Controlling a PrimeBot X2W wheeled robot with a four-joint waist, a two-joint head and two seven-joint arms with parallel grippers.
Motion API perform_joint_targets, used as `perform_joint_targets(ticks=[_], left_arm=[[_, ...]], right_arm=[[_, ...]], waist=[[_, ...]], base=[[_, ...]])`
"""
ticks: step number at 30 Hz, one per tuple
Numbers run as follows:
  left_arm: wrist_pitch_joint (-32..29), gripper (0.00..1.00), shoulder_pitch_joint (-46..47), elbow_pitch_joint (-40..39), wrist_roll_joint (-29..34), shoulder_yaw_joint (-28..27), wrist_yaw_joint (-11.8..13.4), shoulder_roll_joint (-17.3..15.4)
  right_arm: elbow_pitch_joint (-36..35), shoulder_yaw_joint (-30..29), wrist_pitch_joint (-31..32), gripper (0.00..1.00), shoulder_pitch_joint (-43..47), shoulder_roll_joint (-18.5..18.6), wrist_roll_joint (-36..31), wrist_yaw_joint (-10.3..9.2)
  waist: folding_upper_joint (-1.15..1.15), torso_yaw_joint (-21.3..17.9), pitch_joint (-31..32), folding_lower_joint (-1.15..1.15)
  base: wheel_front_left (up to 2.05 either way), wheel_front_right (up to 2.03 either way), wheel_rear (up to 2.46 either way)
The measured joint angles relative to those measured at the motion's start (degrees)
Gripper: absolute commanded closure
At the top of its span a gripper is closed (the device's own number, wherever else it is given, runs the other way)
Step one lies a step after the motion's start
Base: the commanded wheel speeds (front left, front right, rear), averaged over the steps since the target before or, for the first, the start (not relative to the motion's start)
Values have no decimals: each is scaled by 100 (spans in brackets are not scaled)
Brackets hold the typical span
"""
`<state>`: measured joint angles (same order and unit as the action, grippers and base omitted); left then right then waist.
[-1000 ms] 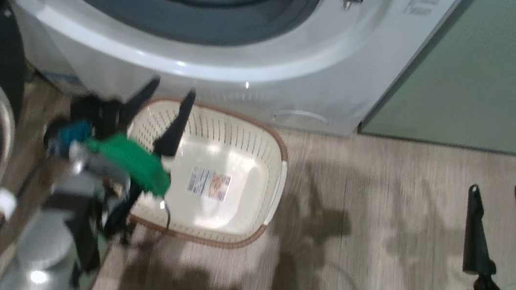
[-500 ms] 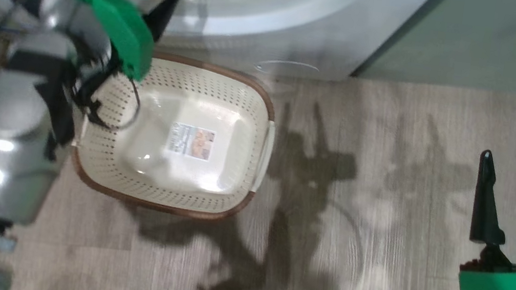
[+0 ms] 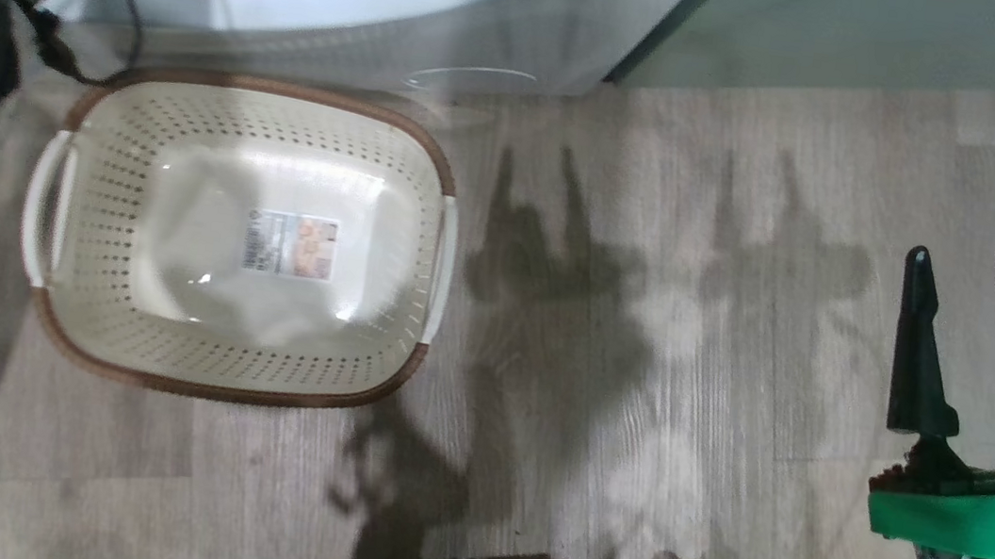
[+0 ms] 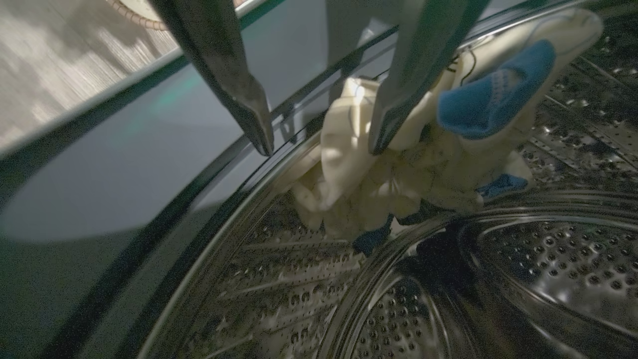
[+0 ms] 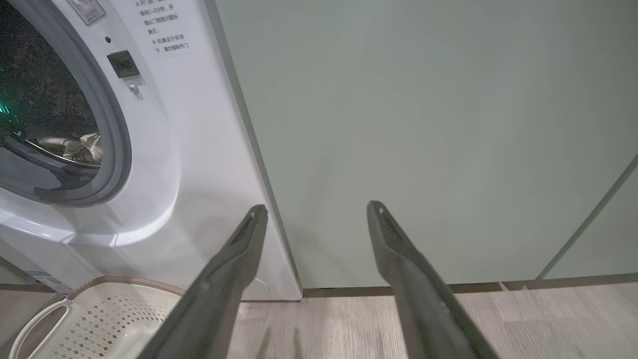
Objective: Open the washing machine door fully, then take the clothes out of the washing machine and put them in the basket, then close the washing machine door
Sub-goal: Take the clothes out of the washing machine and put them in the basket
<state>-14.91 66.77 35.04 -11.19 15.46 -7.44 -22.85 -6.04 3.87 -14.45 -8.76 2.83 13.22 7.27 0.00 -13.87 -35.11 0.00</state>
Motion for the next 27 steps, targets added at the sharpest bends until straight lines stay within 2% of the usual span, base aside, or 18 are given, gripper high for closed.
perform_joint_targets(ticks=[9, 14, 15, 16, 17, 27], left_arm=[[-382, 0, 449, 483, -45, 493, -1, -461], [-457, 0, 632, 699, 129, 602, 18, -615], [-456, 18, 652, 724, 182, 644, 63, -631], [-456, 62, 668, 780, 197, 651, 77, -633], [-457, 100, 677, 838, 203, 672, 107, -636], [-135, 100, 823, 1032, 219, 732, 261, -632]], right_arm=[[26, 147, 0, 0, -121, -2, 204, 0], [26, 198, 0, 0, -199, -2, 293, 0], [26, 198, 0, 0, -214, -2, 293, 0], [26, 199, 0, 0, -225, -2, 302, 0], [26, 201, -1, 0, -228, -3, 319, 0], [24, 183, 0, 0, -239, -3, 350, 0]], waist=[[0, -309, -223, 0], [0, -420, -316, 0], [0, -435, -333, 0], [0, -450, -348, 0], [0, -463, -360, 0], [0, -447, -430, 0]], base=[[0, 0, 0], [0, 0, 0], [0, 0, 0], [0, 0, 0], [0, 0, 0], [0, 0, 0]])
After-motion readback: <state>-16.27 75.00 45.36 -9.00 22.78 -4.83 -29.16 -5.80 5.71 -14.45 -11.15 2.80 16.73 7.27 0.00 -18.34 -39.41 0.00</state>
